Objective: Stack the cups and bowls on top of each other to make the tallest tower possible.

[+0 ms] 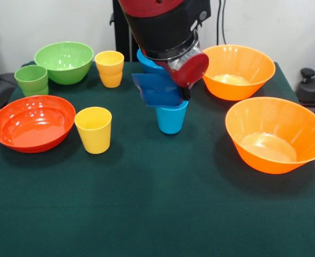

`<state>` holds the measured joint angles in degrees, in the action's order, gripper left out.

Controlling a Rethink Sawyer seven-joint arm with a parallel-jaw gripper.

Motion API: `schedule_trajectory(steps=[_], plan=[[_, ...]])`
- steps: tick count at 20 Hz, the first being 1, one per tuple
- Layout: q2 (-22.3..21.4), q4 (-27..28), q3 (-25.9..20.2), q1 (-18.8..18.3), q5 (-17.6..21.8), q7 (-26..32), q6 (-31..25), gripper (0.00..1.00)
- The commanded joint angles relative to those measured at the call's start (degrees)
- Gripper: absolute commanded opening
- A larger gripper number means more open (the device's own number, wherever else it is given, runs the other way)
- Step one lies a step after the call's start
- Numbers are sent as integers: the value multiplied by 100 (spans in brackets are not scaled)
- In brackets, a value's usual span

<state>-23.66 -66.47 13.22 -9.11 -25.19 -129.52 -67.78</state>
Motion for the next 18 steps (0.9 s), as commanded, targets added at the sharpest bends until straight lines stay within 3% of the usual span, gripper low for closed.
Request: schedule_trajectory(steps=[1,13,18], plan=[[-193,-657,-220,150,-164,-1382,-191,0],[-206,-836,-246,206,-332,-1500,-30,0],[-28,-578,-112,250,-265,-1634,-39,0]])
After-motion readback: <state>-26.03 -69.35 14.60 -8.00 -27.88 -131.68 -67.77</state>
